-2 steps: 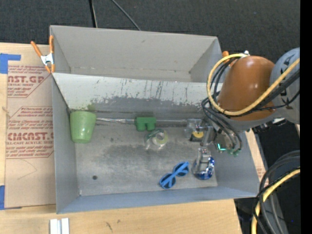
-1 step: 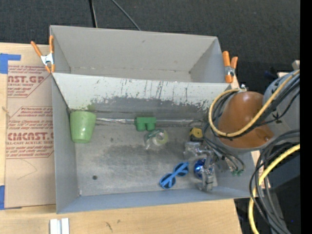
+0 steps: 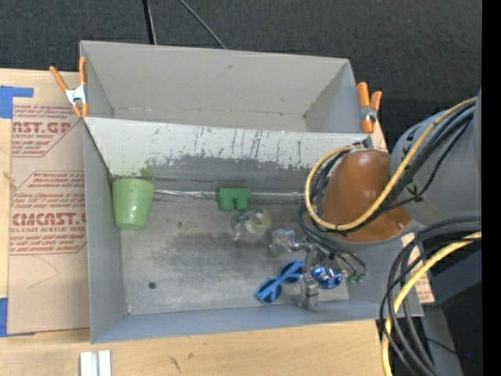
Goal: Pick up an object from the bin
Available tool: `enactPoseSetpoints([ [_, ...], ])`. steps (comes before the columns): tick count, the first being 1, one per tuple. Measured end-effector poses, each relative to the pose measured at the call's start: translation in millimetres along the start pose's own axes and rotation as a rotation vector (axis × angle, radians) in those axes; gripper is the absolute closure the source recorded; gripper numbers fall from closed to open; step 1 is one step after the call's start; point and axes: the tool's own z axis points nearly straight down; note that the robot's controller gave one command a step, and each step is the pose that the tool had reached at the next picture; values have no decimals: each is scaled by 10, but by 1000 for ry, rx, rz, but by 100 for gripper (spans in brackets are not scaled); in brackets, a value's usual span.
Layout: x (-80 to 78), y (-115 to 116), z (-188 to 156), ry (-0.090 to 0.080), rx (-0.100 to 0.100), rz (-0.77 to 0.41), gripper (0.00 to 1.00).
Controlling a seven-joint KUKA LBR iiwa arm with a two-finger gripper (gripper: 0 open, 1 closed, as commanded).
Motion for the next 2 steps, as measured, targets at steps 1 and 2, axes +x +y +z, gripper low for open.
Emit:
enactPoseSetpoints([
  [1,38,-14,14,11,-2,4,100],
  [2,-117,-139,-1615,2,3,-28,100],
])
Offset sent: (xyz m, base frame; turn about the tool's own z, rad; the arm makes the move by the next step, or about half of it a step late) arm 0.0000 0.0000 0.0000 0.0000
